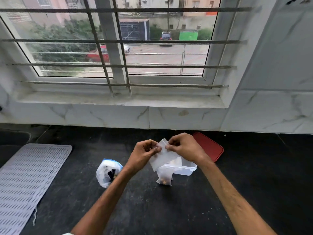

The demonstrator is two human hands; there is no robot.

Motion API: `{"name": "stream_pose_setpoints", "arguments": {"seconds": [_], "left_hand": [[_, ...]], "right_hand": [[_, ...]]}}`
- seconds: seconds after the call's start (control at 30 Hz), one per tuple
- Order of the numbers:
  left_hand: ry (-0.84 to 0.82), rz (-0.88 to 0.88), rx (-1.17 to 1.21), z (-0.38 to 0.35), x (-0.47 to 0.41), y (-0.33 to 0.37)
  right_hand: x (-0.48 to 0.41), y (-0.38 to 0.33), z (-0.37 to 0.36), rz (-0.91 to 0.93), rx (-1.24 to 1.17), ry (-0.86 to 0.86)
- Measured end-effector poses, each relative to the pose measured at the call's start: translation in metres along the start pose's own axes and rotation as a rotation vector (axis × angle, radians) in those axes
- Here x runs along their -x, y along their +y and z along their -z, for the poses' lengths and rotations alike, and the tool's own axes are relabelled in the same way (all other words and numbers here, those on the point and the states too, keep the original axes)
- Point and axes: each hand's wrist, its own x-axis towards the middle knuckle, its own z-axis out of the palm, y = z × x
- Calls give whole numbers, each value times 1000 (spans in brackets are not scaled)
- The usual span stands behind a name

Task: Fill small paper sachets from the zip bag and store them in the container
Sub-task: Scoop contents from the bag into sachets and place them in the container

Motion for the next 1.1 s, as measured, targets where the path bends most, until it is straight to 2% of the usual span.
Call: {"name": "stream_pose_setpoints", "arguments": {"seconds": [0.07,0.13,0.2,0.27,0.33,0.4,0.5,0.7,1.0,1.1], "left_hand": [[-11,20,13,10,5,-4],[48,11,-84,16,8,-10],[222,-57,-313,22,12,-15],[385,-141,-407,24,19,-12],[324,-113,-343,22,27,-5],[186,19,-190,21,32,-2],[167,116,32,25,38,-3],[94,205,190,36,46,-3],[32,210,129,43,52,7],[15,161,-30,43,50,2]], "right_hand": [[5,-5,-8,-74,-150,-61],[8,-9,-17,-139,-170,-34],[7,-12,-28,-194,-21,86],[5,-16,-41,-230,75,155],[4,-20,-55,-224,47,149],[6,-26,-67,-206,12,125],[12,-36,-77,-154,-115,82],[19,-40,-85,-141,-289,39],[25,-42,-85,-130,-217,35],[24,-40,-82,-147,-212,23]]}}
